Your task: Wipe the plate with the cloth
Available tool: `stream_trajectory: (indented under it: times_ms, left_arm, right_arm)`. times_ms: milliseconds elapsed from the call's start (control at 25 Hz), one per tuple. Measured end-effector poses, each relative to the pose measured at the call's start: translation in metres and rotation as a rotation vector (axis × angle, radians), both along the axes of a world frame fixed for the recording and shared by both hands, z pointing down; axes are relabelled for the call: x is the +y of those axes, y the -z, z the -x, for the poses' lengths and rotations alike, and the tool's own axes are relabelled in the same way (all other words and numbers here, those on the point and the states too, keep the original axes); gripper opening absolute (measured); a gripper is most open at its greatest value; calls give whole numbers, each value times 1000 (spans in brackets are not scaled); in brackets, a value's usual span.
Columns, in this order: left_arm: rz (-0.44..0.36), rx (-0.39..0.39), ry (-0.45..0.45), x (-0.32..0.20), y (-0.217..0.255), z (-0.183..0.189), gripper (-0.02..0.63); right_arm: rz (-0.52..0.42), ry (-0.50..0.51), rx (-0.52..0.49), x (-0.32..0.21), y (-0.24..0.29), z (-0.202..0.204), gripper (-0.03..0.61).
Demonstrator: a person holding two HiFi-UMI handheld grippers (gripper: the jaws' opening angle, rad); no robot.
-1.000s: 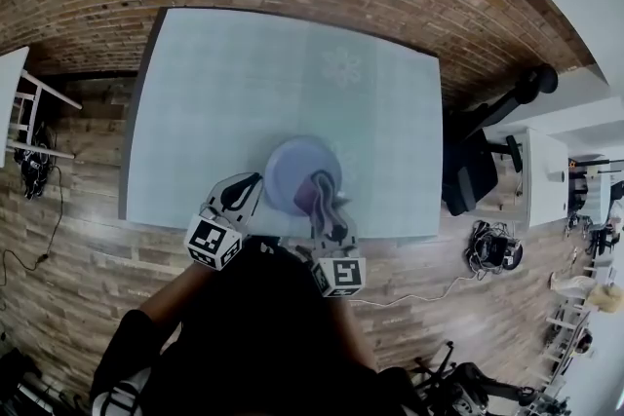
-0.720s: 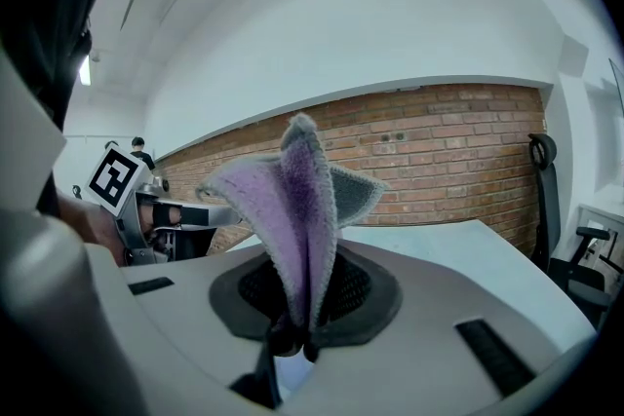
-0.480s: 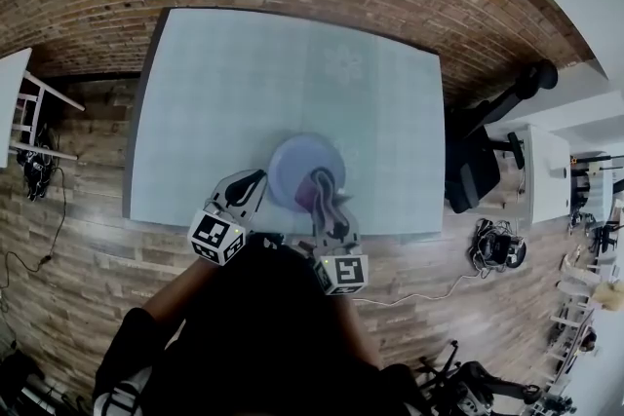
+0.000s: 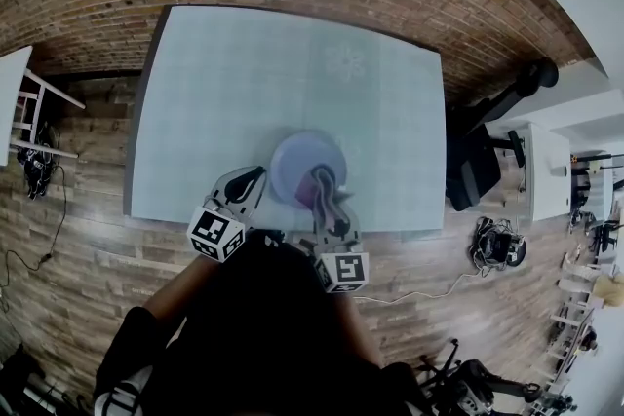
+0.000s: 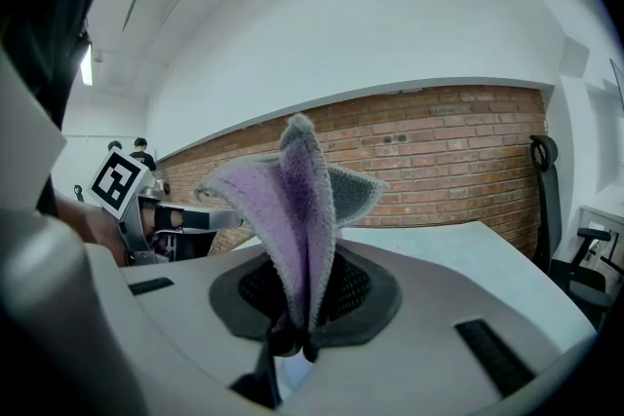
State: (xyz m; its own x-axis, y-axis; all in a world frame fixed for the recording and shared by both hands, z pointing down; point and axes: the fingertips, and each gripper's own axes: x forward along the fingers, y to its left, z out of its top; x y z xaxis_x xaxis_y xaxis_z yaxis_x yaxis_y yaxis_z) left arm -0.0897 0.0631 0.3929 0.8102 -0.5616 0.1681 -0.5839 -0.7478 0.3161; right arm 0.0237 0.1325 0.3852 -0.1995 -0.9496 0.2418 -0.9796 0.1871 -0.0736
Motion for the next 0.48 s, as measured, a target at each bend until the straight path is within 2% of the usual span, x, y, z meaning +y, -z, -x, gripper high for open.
stream_trajectory:
  times_ms: [480]
  left_arm:
    - [-3, -1, -9, 6, 3, -3, 46]
  right_arm:
    - [2, 3, 22, 7, -2, -1, 60]
